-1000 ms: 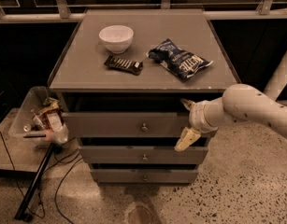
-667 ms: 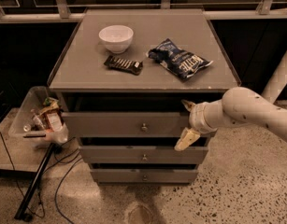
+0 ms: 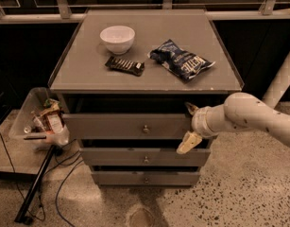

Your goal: Open top drawer

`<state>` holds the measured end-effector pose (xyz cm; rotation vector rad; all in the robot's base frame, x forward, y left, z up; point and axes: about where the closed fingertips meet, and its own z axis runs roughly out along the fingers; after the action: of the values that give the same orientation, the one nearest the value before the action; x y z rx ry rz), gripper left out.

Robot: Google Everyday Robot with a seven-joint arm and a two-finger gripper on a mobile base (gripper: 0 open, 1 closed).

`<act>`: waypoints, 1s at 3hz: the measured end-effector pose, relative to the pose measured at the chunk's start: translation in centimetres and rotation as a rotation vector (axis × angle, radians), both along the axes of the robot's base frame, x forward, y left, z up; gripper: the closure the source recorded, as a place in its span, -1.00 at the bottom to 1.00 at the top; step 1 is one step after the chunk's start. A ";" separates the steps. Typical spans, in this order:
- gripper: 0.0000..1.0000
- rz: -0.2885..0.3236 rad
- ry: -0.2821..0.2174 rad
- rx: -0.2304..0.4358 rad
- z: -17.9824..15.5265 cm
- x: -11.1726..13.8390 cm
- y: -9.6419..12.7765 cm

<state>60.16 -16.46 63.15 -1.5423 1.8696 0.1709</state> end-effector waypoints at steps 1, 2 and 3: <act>-0.65 0.000 0.000 0.000 0.0 0.0 0.0; -0.18 0.000 0.000 0.000 0.0 0.0 0.0; 0.30 0.000 0.000 0.000 0.0 0.0 0.0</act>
Offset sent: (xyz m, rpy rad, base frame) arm 0.0000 0.0000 0.0000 0.0000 0.0000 0.0000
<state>60.16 -16.46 63.14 -1.5424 1.8696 0.1710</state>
